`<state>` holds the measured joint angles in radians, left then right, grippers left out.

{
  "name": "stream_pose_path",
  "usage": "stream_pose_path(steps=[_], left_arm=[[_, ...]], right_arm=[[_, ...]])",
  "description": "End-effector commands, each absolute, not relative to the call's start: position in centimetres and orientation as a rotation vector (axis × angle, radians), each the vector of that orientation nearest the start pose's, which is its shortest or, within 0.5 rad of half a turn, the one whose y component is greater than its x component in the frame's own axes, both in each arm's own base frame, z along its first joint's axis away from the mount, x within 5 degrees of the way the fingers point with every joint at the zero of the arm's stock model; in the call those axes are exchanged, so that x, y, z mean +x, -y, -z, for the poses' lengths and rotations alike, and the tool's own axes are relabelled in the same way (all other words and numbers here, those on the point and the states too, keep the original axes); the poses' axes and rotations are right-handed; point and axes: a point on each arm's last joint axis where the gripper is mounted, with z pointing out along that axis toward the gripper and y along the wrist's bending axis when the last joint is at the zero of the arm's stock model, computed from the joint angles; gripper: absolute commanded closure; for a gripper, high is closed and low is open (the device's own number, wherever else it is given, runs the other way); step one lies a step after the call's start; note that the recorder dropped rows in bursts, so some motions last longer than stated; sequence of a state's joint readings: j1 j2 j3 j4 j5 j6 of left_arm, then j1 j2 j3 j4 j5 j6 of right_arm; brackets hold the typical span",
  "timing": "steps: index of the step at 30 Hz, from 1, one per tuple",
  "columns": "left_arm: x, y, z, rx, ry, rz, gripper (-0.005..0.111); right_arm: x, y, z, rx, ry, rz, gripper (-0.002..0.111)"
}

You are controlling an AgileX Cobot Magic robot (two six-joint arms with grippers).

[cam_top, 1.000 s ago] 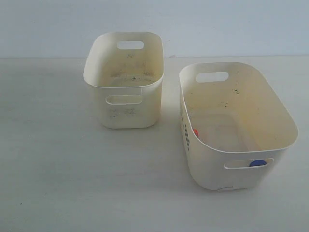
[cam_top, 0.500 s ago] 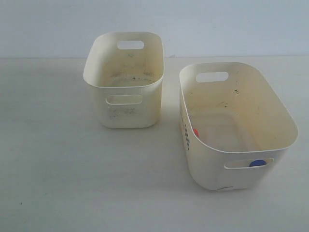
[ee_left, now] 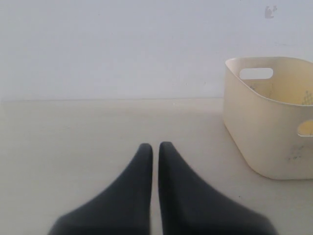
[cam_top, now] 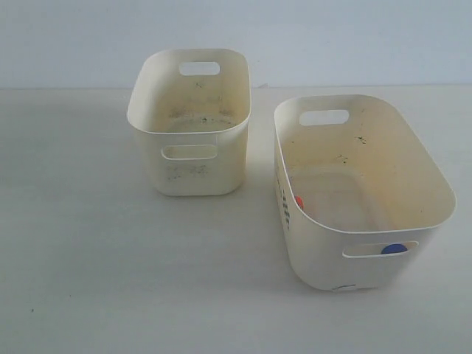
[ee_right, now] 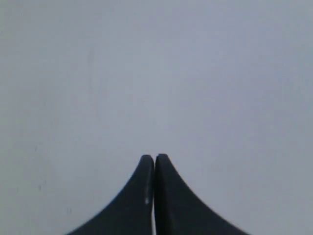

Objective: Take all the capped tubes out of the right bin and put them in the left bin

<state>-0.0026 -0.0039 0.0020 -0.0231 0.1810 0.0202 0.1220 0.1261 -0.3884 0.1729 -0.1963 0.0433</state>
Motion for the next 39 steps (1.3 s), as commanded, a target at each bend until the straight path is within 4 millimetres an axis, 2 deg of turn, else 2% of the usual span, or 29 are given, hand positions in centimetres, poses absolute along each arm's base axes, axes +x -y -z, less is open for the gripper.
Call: stream_pose_path(steps=[1,2,4,8,12,15,18,22,24,25,27,29,31,39], left_arm=[[5.6,0.1,-19.7,0.003,-1.658,0.019,0.103],[5.6,0.1,-19.7,0.003,-1.658,0.019,0.103],[5.6,0.1,-19.7,0.003,-1.658,0.019,0.103],[5.6,0.1,-19.7,0.003,-1.658,0.019,0.103],[5.6,0.1,-19.7,0.003,-1.658,0.019,0.103],[5.6,0.1,-19.7,0.003,-1.658,0.019,0.103],[5.6,0.1,-19.7,0.003,-1.658,0.019,0.103],[5.6,0.1,-19.7,0.003,-1.658,0.019,0.103],[5.6,0.1,-19.7,0.003,-1.658,0.019,0.103],[5.6,0.1,-19.7,0.003,-1.658,0.019,0.103],[5.6,0.1,-19.7,0.003,-1.658,0.019,0.103],[5.6,0.1,-19.7,0.003,-1.658,0.019,0.103],[5.6,0.1,-19.7,0.003,-1.658,0.019,0.103],[5.6,0.1,-19.7,0.003,-1.658,0.019,0.103]], right_arm=[[6.8,-1.3,-36.0,-0.065,-1.648,-0.210,0.108],[8.1,-1.6,-35.3,-0.091,-1.832,-0.197,0.108],[9.2,-1.9,-33.7,-0.109,-2.050,-0.200,0.108],[10.4,-2.2,-31.6,-0.132,-2.299,-0.201,0.108],[12.3,-2.5,-31.9,-0.140,-2.340,-0.214,0.108],[15.9,-3.7,-33.3,-0.118,-2.357,-0.337,0.108],[18.6,-4.3,-33.8,-0.185,-2.375,-0.360,0.108],[22.0,-4.7,-33.2,-0.190,-2.451,-0.355,0.108],[23.6,-4.9,-33.1,-0.164,-2.473,-0.364,0.103],[24.5,-5.0,-33.1,-0.159,-2.491,-0.368,0.097],[26.1,-5.2,-32.9,-0.164,-2.519,-0.370,0.083],[27.8,-5.5,-32.7,-0.170,-2.553,-0.374,0.063],[29.6,-5.8,-32.3,-0.181,-2.603,-0.382,0.052],[35.2,-6.7,-29.1,-0.201,-2.803,-0.416,0.056]])
